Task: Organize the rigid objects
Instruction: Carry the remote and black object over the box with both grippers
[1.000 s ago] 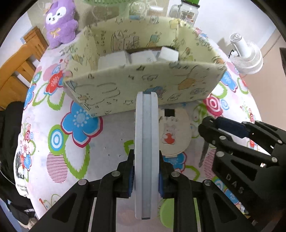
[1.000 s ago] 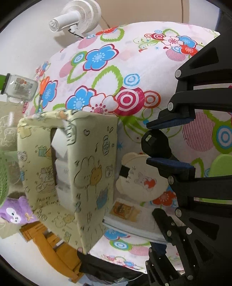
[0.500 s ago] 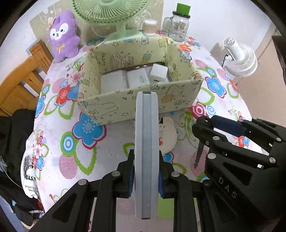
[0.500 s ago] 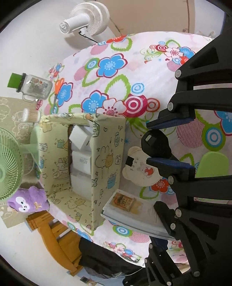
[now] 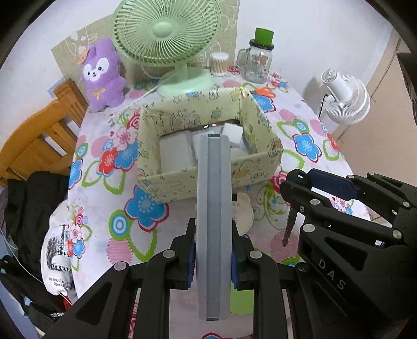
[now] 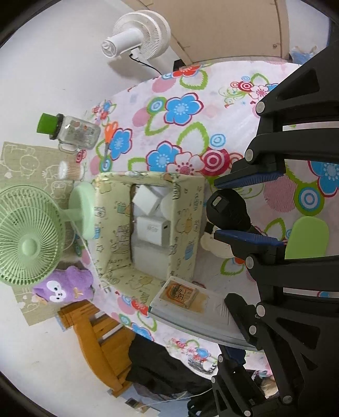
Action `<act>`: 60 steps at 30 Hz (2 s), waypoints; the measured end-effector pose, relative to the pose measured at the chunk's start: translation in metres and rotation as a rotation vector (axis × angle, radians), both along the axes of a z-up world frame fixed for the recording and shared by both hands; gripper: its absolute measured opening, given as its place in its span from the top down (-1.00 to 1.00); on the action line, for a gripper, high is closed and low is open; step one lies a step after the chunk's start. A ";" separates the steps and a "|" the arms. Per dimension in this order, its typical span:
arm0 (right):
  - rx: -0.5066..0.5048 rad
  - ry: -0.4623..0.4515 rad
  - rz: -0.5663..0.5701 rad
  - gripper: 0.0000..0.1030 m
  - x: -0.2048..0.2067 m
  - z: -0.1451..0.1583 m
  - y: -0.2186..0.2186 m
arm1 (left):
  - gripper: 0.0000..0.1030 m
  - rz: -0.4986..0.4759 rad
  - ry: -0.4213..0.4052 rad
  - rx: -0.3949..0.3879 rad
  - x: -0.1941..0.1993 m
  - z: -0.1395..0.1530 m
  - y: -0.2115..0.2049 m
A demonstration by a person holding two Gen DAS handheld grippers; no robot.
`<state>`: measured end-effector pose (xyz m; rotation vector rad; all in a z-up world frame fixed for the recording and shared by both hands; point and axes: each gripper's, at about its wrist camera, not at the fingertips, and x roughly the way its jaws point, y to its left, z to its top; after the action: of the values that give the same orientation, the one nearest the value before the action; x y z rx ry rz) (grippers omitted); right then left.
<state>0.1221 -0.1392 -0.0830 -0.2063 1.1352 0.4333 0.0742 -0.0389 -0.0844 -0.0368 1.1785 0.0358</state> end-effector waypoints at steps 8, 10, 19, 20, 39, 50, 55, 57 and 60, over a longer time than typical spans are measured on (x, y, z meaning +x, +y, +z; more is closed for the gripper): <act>0.006 -0.019 -0.001 0.32 0.004 0.018 0.008 | 0.62 -0.005 -0.016 0.006 0.005 0.015 0.007; 0.005 -0.021 -0.001 0.32 0.006 0.021 0.009 | 0.62 -0.009 -0.019 0.007 0.008 0.019 0.009; 0.002 -0.045 -0.001 0.32 0.021 0.033 0.016 | 0.62 -0.019 -0.048 0.011 0.023 0.029 0.013; -0.001 -0.046 0.001 0.32 0.024 0.033 0.017 | 0.62 -0.019 -0.048 0.010 0.024 0.029 0.014; -0.006 -0.018 0.014 0.31 0.081 0.020 0.033 | 0.62 -0.014 -0.032 0.004 0.076 0.018 0.030; -0.019 -0.005 0.016 0.31 0.110 0.009 0.045 | 0.62 -0.024 -0.009 -0.024 0.103 0.002 0.039; -0.015 0.007 0.024 0.31 0.118 0.003 0.054 | 0.62 -0.053 -0.008 -0.013 0.111 -0.004 0.033; -0.008 0.018 0.025 0.31 0.121 -0.001 0.058 | 0.61 -0.055 -0.002 -0.025 0.115 -0.008 0.034; -0.011 0.024 0.020 0.31 0.128 -0.006 0.060 | 0.61 -0.050 0.006 -0.028 0.122 -0.013 0.036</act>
<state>0.2499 -0.0790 -0.0889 -0.2230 1.1602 0.4481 0.1961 -0.0024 -0.0973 -0.0322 1.1856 -0.0246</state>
